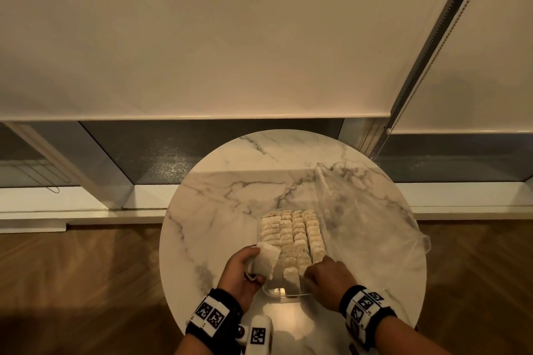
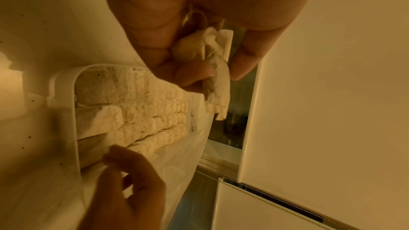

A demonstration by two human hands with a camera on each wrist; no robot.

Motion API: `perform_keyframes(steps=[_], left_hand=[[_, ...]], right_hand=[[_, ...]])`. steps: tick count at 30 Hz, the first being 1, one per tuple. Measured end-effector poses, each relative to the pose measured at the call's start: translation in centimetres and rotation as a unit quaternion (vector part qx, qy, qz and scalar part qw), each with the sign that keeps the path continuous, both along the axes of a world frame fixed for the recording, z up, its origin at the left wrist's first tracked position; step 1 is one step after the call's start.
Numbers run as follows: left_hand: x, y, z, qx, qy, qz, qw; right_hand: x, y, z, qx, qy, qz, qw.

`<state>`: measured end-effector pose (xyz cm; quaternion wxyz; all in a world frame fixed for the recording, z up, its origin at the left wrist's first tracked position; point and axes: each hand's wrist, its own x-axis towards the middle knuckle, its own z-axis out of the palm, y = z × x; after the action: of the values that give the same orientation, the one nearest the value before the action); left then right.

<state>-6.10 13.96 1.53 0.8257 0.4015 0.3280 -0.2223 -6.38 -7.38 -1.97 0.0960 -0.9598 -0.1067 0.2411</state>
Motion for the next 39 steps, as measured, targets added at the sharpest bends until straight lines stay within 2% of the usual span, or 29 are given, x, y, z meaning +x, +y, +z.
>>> perform_keyframes(steps=[2,5,7,10,13,17,20,26,31,33,39], left_hand=[[-0.1,-0.1,0.5,-0.019,-0.013,-0.006,1.0],[-0.3,-0.3,0.8,-0.016,-0.02,-0.015,1.0],[-0.4,-0.6,0.9,-0.008,-0.026,-0.017,0.999],[-0.5,-0.9,1.2,0.006,-0.065,-0.05,0.997],[-0.6,-1.1,1.3,0.018,-0.082,-0.071,0.994],[-0.6,-1.0,0.8,0.012,-0.056,-0.051,0.997],[-0.5,-0.5,0.6,-0.022,-0.021,-0.027,0.999],[-0.5,1.5,0.1,-0.072,0.016,0.026,0.997],[-0.7,2.8,-0.3,-0.098,0.038,0.055,0.993],[-0.9,3.2,-0.2,-0.125,0.055,0.056,0.989],[-1.5,5.1,-1.1,-0.145,0.079,0.055,0.985]], right_hand=[[0.5,0.1,0.7,0.135,0.004,-0.101,0.986],[1.5,1.0,2.6,0.359,0.054,-0.216,0.906],[2.1,1.8,4.2,0.436,0.1,-0.249,0.859],[2.5,2.7,5.1,0.473,0.138,-0.257,0.831],[2.6,3.2,4.7,0.506,0.122,-0.275,0.808],[2.8,3.2,4.8,0.551,0.131,-0.317,0.761],[2.9,2.9,4.9,0.563,0.127,-0.343,0.741],[3.1,2.7,4.2,0.56,0.102,-0.379,0.73],[3.0,3.1,1.8,0.521,0.118,-0.396,0.747],[2.8,3.6,0.4,0.495,0.13,-0.396,0.762],[2.3,5.4,-3.1,0.394,0.163,-0.347,0.835]])
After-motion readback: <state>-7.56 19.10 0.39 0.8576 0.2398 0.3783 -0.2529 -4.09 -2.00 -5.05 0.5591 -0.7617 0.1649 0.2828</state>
